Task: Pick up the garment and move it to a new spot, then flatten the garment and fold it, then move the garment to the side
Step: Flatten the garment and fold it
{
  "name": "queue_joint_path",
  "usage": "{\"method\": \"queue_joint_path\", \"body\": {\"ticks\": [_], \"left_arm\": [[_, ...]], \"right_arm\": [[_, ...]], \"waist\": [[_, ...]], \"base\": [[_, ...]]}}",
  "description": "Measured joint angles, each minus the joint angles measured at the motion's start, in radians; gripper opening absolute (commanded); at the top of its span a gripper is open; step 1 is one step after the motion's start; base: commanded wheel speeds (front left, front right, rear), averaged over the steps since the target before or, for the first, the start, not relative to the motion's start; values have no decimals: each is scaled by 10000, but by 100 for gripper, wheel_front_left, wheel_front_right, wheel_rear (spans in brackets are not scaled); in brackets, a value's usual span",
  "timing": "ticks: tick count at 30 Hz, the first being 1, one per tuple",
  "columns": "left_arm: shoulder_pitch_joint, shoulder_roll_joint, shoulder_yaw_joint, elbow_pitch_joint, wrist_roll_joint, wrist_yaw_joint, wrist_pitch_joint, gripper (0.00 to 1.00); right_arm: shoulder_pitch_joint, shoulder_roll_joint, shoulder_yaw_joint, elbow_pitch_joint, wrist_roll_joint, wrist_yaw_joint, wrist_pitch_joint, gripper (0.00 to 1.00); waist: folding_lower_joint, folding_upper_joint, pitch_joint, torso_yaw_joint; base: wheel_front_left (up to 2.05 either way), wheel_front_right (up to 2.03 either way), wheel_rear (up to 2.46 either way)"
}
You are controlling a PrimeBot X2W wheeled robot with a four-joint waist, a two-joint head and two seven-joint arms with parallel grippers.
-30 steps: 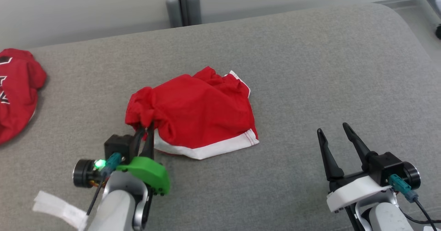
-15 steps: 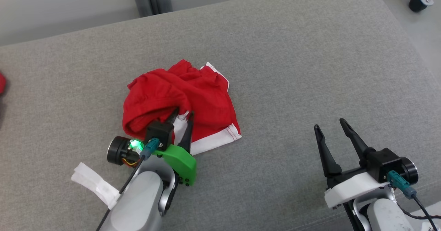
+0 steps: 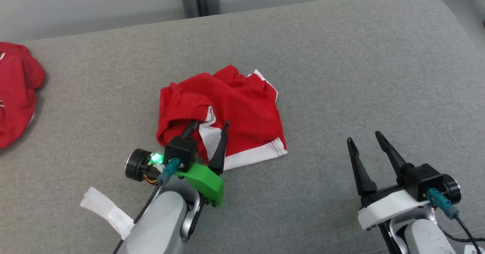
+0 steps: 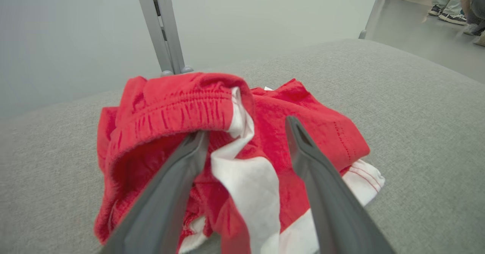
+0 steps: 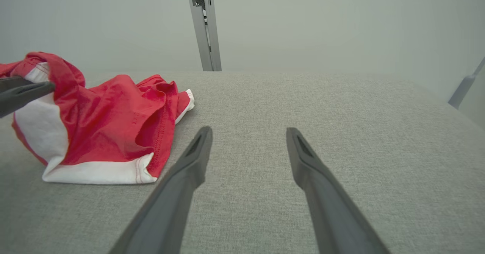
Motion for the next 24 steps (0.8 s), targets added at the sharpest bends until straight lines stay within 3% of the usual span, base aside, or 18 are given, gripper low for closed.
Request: {"method": "queue_joint_path", "body": {"ticks": [11,24], "left_arm": [[839,408,159,-658,-374,153,71,100],[285,251,815,-380,-1657,-472,-86,100]], "right_arm": [[131,2,-46,73,-15,0,0,100],[84,0,-69,71,-54,0,0,100]], "waist": [[0,0,-399,587],[0,0,-280,172]], "base": [[0,0,0],[0,0,0]]}}
